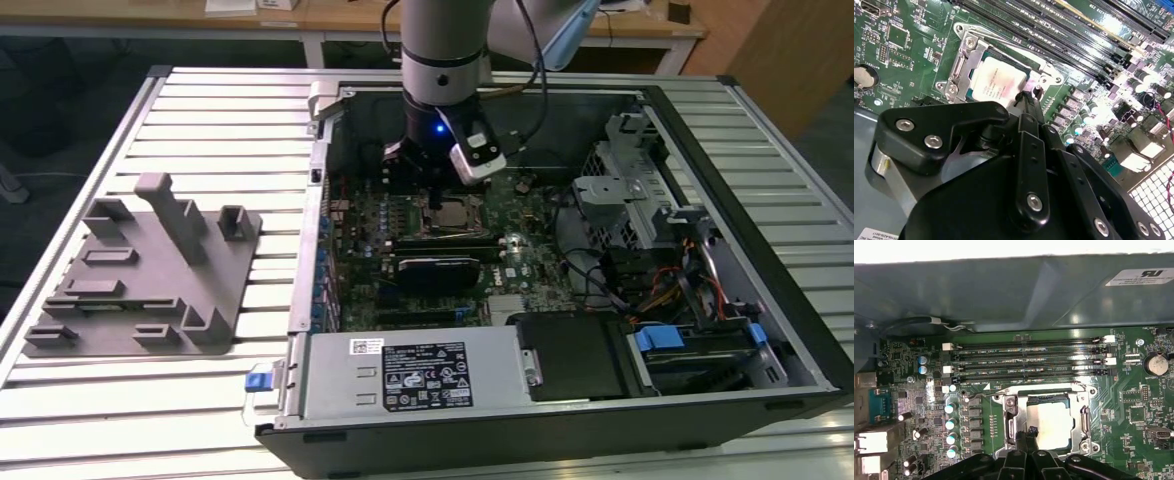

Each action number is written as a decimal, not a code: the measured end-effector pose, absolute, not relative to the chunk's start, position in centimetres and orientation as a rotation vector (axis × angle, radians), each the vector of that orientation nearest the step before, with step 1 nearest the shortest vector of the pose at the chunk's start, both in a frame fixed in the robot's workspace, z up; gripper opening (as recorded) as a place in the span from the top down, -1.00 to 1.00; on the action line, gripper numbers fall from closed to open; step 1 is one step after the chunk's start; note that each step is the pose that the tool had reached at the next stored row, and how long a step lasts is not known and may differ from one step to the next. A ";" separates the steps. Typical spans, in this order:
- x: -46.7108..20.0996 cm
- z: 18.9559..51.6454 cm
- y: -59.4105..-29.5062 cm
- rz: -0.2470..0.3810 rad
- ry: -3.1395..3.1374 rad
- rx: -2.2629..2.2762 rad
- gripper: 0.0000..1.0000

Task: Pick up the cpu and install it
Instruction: 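Close the cpu cover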

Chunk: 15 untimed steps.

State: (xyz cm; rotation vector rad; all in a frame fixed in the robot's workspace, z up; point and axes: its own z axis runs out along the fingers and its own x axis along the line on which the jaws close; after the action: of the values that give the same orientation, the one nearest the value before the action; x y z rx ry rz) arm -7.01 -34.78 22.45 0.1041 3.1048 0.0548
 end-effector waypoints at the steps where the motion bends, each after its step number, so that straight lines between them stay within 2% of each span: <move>1: -7.0 22.4 -34.8 0.055 3.105 0.104 0.79; 15: -7.0 21.7 -34.8 0.054 3.105 0.104 0.79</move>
State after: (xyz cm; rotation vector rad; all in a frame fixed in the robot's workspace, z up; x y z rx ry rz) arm -7.01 -34.78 21.72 0.1041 3.1051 0.0541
